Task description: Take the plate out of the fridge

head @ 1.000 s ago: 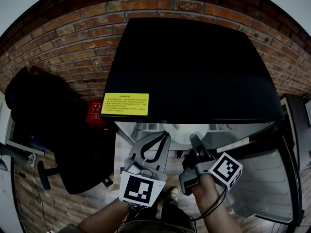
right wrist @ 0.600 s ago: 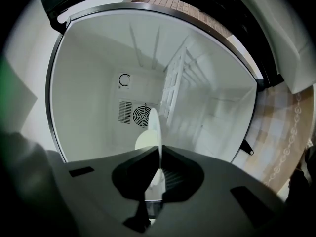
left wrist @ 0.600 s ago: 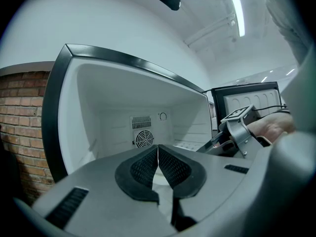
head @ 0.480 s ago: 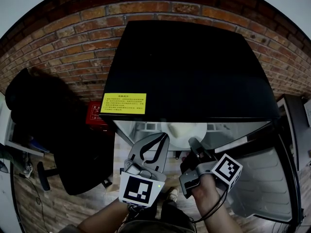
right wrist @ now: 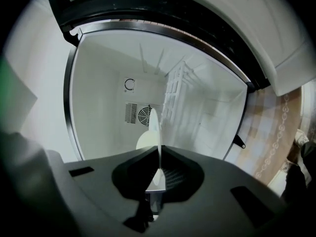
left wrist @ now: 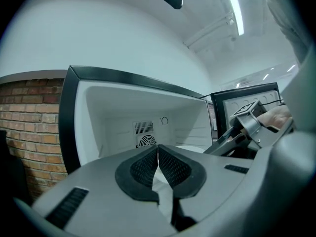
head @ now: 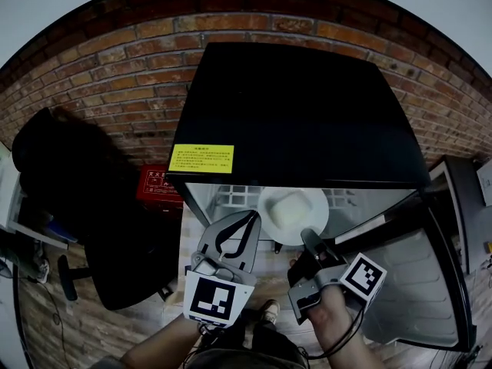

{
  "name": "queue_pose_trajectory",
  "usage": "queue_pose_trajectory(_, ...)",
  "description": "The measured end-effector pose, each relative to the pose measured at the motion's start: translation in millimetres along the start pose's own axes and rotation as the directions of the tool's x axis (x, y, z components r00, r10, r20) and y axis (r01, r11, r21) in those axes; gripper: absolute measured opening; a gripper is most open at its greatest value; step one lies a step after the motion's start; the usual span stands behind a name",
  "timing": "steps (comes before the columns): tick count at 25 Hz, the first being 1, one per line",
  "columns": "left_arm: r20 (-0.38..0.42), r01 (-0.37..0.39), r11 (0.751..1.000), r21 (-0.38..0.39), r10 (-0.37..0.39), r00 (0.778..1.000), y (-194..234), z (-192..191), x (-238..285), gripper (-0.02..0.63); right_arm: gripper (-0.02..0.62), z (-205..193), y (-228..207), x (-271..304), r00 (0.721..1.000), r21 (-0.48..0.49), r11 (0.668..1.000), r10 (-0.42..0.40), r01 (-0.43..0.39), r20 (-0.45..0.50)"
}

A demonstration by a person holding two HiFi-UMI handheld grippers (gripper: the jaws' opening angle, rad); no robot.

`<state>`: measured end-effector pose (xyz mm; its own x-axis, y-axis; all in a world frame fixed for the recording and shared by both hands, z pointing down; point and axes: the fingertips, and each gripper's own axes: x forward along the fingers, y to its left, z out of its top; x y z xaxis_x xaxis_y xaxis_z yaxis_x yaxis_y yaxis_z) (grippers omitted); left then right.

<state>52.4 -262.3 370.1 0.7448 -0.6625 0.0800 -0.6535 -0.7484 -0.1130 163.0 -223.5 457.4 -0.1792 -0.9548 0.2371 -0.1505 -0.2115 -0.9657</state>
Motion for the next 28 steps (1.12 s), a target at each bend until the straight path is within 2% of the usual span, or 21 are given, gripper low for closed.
queue_pose_trajectory(15,0.048,-0.031,0.999,0.033,0.029,0.998,-10.6,30.0,-44.1,0.018,0.031,-13.6,49.2,-78.0,0.995,-0.011,0.996,0.085,-0.086,-0.044)
queue_pose_trajectory(28,0.08,-0.074,0.995,0.068,0.069,0.994,-8.4,54.0,-78.2,0.018,0.031,-27.3,70.8,-119.0,0.983,0.005,0.989,0.15,-0.15,-0.106)
